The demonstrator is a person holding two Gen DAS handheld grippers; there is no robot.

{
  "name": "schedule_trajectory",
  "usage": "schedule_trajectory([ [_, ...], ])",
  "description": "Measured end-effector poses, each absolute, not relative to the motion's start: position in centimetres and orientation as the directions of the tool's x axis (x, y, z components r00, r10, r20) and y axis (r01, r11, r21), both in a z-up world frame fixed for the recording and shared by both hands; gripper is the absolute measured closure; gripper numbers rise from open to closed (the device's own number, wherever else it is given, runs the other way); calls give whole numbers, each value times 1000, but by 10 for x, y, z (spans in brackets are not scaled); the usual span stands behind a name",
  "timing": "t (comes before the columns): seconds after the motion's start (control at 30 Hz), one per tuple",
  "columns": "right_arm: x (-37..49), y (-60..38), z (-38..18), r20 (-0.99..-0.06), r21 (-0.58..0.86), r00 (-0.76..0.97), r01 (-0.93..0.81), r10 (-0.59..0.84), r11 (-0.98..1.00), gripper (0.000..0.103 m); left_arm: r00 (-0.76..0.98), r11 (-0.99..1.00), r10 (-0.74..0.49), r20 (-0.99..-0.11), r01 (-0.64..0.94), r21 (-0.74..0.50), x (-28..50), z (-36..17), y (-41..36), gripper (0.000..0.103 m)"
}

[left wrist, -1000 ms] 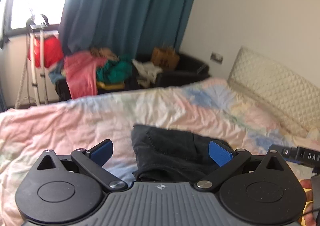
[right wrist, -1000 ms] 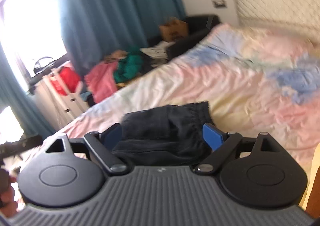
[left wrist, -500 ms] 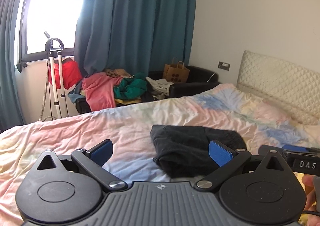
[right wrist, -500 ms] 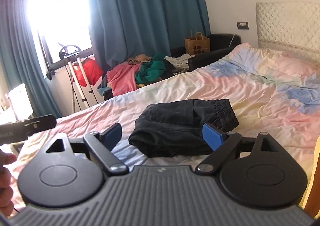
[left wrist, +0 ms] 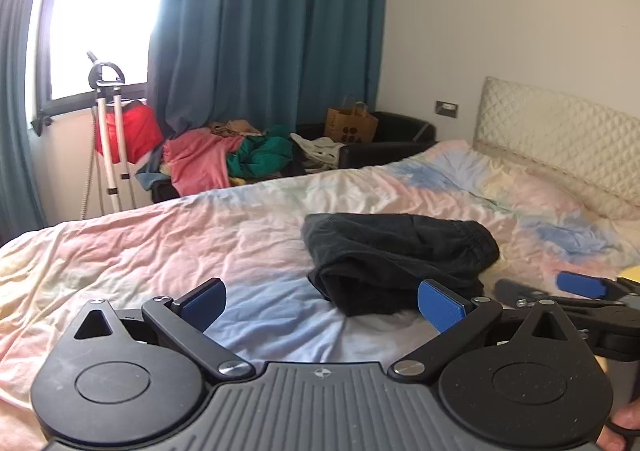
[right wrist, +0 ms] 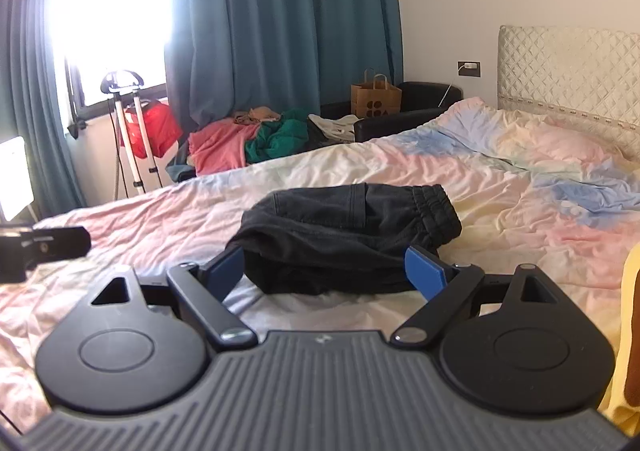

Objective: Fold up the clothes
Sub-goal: 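Withdraw both open tools from the folded bundle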

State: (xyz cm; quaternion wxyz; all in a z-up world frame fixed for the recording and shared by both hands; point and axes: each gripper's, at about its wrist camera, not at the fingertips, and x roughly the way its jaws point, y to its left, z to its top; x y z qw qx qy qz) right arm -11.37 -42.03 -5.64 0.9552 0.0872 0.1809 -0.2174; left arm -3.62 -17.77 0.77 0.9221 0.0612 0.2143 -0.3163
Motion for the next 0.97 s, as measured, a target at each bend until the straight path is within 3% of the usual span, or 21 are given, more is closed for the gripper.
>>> schedule_trajectory([
  [0.3, -107, -403, -66, -374, -5, 802, 500, -465, 866, 14, 704, 806, -537, -464, 591, -37, -24, -14, -182, 0],
  [0.97, -104, -408, -69, -385, 39, 808, 497, -446, 867, 14, 718, 829, -504, -479, 558, -36, -15, -24, -177, 0],
])
